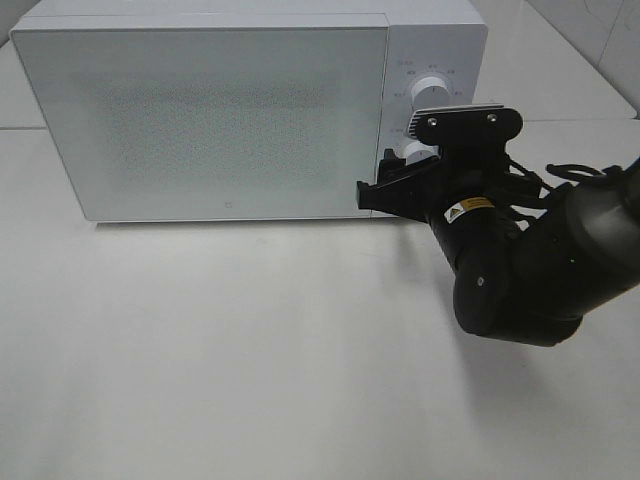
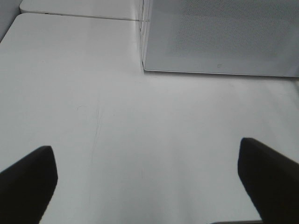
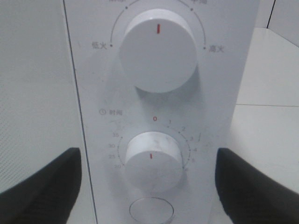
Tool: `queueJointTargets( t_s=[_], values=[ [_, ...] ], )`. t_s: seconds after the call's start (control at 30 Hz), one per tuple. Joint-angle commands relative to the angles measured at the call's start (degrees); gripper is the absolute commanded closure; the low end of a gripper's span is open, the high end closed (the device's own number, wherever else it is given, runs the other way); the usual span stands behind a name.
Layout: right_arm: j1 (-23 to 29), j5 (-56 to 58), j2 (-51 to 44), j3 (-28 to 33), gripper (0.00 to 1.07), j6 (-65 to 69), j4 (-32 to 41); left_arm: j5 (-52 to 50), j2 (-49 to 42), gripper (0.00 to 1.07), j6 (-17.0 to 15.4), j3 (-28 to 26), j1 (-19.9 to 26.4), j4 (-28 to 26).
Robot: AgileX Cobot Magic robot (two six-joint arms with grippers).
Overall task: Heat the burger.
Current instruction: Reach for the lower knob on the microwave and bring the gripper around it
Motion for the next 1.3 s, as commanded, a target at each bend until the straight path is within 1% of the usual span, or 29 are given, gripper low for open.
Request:
queueJointTargets(
  t_s=[0.03, 0.1, 0.2, 0.4, 0.67, 0.8, 0.87, 0.9, 0.93, 0.97, 1.0, 1.07, 1.1, 1.13, 1.17, 1.2, 1.23, 1.3],
  values=[
    [-0.97, -1.6, 1.78, -2.81, 0.31, 0.06, 1.95, 0.06, -1.26, 0.07, 0.23, 0.17, 0.17, -0.46],
    [-1.03, -1.49, 2.12, -3.21, 0.31, 0.06, 2.12, 0.06, -1.26, 0.07, 0.23, 0.17, 0.17, -0.46],
    [-1.2, -1.49, 4.07, -5.67, 0.31, 0.06, 3.21, 0.06, -1.26, 0.07, 0.29, 0.17, 0.17, -0.46],
    [-1.72, -1.55, 5.79, -8.37, 0.31, 0.06, 3.72, 0.06, -1.26, 0.07, 0.29, 0.17, 0.17, -0.46],
    [-2.35, -2.01, 5.79, -9.91, 0.31, 0.06, 3.67, 0.06, -1.26, 0.07, 0.34, 0.17, 0.17, -0.46],
    [-2.35, -2.29, 5.79, -9.91, 0.33, 0.06, 3.67, 0.06, -1.26, 0.07, 0.34, 0.17, 0.17, -0.46],
    [-2.35, -2.35, 5.79, -9.91, 0.4, 0.06, 3.67, 0.06, -1.26, 0.07, 0.34, 0.17, 0.17, -0.46],
    [-2.35, -2.35, 5.79, -9.91, 0.4, 0.06, 3.67, 0.06, -1.26, 0.07, 0.34, 0.17, 0.17, -0.46],
    [-2.35, -2.41, 5.79, -9.91, 0.49, 0.06, 3.67, 0.06, -1.26, 0.07, 0.34, 0.17, 0.17, -0.46],
    [-2.35, -2.41, 5.79, -9.91, 0.55, 0.06, 3.67, 0.06, -1.26, 0.07, 0.34, 0.17, 0.17, -0.46],
    [-2.35, -2.41, 5.79, -9.91, 0.55, 0.06, 3.67, 0.06, -1.26, 0.07, 0.34, 0.17, 0.17, -0.46],
    [-2.35, -2.41, 5.79, -9.91, 0.82, -0.23, 3.67, 0.06, -1.26, 0.07, 0.34, 0.17, 0.17, -0.46],
    [-2.35, -2.41, 5.79, -9.91, 0.82, -0.23, 3.67, 0.06, -1.26, 0.07, 0.34, 0.17, 0.17, -0.46],
    [-2.35, -2.41, 5.79, -9.91, 0.89, -0.23, 3.67, 0.06, -1.26, 0.07, 0.34, 0.17, 0.17, -0.46],
    [-2.35, -2.41, 5.79, -9.91, 0.89, -0.23, 3.67, 0.06, -1.26, 0.07, 0.34, 0.17, 0.17, -0.46],
    [-2.35, -2.41, 5.79, -9.91, 0.97, -0.17, 3.67, 0.06, -1.26, 0.07, 0.34, 0.17, 0.17, -0.46],
    [-2.35, -2.46, 5.79, -9.91, 1.03, -0.17, 3.67, 0.06, -1.26, 0.07, 0.34, 0.17, 0.17, -0.46],
    [-2.35, -2.58, 5.79, -9.91, 1.04, -0.17, 3.67, 0.06, -1.26, 0.07, 0.34, 0.17, 0.17, -0.46]
  ],
)
